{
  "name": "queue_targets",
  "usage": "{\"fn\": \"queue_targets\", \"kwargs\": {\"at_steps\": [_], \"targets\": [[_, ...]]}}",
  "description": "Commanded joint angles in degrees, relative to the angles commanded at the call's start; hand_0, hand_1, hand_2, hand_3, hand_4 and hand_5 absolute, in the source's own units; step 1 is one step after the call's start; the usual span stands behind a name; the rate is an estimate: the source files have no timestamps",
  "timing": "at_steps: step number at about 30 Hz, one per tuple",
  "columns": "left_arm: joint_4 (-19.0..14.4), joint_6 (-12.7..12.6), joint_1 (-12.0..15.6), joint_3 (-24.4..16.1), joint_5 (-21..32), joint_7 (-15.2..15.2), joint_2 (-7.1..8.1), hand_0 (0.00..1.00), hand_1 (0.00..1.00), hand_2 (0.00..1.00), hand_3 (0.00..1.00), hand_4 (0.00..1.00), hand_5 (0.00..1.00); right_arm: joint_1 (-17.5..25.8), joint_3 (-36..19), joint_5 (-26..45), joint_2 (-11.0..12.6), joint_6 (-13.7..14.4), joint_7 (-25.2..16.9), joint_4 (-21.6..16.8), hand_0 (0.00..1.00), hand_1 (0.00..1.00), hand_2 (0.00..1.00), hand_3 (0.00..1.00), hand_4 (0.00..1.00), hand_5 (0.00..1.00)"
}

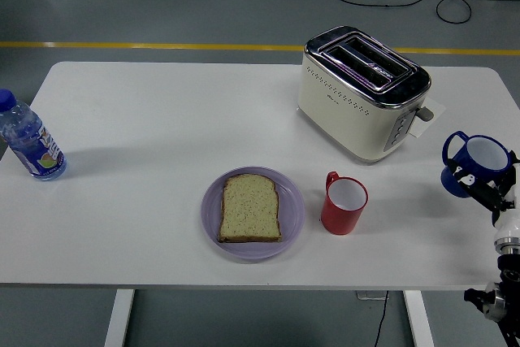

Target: Pick up the cup,pour liquid into bread,place the cup on the desk

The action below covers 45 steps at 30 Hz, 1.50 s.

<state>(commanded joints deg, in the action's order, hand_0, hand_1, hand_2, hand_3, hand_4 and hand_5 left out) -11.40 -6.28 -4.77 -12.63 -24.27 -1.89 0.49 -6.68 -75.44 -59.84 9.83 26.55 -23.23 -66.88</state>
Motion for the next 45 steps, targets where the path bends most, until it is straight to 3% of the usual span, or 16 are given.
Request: {"fn": "queue_targets", "kwargs": {"at_steps": [10, 23, 33, 34, 45], "targets": [[0.0, 0.0, -0.1, -0.3, -0.1, 0.0, 0.08, 0.653, 0.617, 0.607, 0.527, 0.309, 0.734, 1.1, -0.5, -2.9, 1.1, 3.9, 8.3, -12.6, 0.385, 0.385, 0.540, 0.500, 0.803, 0.002], [0.1, -0.1, 0.1, 0.5, -0.2, 0.0, 0.19, 0.651, 0.618, 0.608, 0.527, 0.308, 0.743, 1.7, 1.1, -10.3, 2.5, 6.4, 25.1, -26.5, 0.364, 0.387, 0.534, 0.501, 0.778, 0.002], [0.0, 0.0, 0.1, -0.3, -0.2, 0.0, 0.45, 0.650, 0.618, 0.608, 0.526, 0.308, 0.745, 0.8, 3.3, -12.9, 3.5, 5.9, 32.2, -32.3, 0.348, 0.385, 0.527, 0.502, 0.772, 0.002], [0.1, 0.0, 0.1, -0.4, -0.2, 0.0, 0.50, 0.650, 0.618, 0.607, 0.526, 0.308, 0.749, 0.4, 3.9, -12.9, 3.6, 5.9, 32.4, -32.6, 0.328, 0.381, 0.527, 0.507, 0.730, 0.002], [0.0, -0.1, 0.1, -1.2, -0.4, 0.0, 0.81, 0.650, 0.617, 0.607, 0.526, 0.306, 0.747, -7.6, 13.6, -17.1, 6.4, 5.1, 37.2, -34.2, 0.308, 0.370, 0.515, 0.504, 0.666, 0.002]]}}
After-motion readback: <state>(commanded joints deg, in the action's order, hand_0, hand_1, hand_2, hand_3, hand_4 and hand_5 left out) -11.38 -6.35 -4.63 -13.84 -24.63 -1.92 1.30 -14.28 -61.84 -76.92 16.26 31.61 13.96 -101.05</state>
